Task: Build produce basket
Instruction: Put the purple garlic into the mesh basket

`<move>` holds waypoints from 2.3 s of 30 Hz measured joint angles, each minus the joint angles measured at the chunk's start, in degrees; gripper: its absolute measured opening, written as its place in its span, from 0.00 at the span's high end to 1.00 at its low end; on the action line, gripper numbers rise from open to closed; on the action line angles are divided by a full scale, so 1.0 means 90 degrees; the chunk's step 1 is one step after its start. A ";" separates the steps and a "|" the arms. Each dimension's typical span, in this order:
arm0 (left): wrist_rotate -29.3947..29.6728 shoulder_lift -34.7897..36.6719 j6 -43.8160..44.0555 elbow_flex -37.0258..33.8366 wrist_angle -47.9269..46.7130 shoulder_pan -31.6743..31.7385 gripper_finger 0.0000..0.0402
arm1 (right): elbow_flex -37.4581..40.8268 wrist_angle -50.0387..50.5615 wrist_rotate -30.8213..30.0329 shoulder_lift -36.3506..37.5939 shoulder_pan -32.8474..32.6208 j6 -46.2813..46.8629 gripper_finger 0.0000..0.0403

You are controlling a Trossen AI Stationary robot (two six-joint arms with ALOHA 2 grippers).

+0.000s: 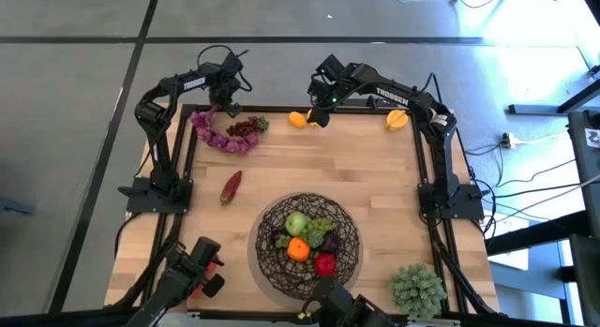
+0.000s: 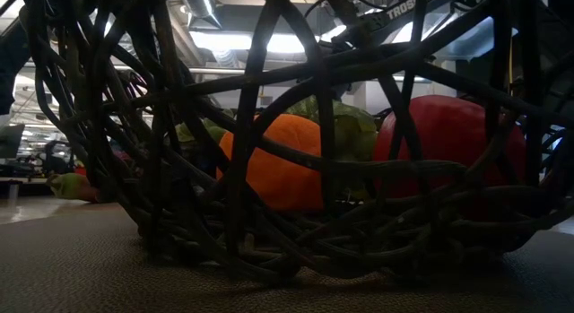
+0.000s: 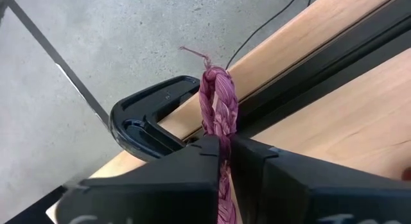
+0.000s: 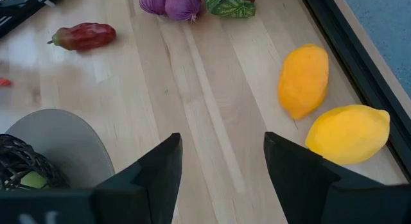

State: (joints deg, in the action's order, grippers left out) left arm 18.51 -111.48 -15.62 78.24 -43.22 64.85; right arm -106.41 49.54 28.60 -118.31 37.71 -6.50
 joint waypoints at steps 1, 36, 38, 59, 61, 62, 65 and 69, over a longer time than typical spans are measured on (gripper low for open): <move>0.0002 0.0002 0.0000 0.0000 0.0000 0.0000 0.99 | 0.0000 0.0000 0.0000 -0.0001 0.0000 -0.0002 0.48; 0.1251 0.2754 0.1305 0.1752 -0.2744 -0.2287 1.00 | 0.0005 0.0454 -0.0413 0.1949 -0.0080 -0.1202 0.48; 0.1429 0.2999 0.1610 0.1826 -0.2893 -0.2557 1.00 | 0.0005 0.0606 -0.0406 0.2037 -0.0094 -0.1369 0.48; 0.2235 0.3490 0.2240 0.4135 -0.3910 -0.5604 1.00 | -0.0002 0.1083 -0.0604 0.3121 -0.0261 -0.1843 0.48; 0.2215 0.3490 0.2347 0.4330 -0.3910 -0.5971 1.00 | -0.0002 0.1098 -0.0815 0.3127 -0.0302 -0.1843 0.48; 0.2190 0.3490 0.2384 0.4416 -0.3908 -0.6162 1.00 | -0.0002 0.1131 -0.0883 0.3127 -0.0311 -0.1843 0.48; 0.1939 0.3492 0.2571 0.4600 -0.3898 -0.6757 1.00 | -0.0002 0.1277 -0.0844 0.3127 -0.0362 -0.1842 0.48; 0.1615 0.3487 0.3161 0.4608 -0.3900 -0.7554 1.00 | -0.0002 0.1657 -0.0622 0.3130 -0.0572 -0.1841 0.48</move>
State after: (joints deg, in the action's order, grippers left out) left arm 33.04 -80.09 12.83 119.71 -78.32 -3.13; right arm -106.43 64.45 23.00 -90.14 32.57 -23.07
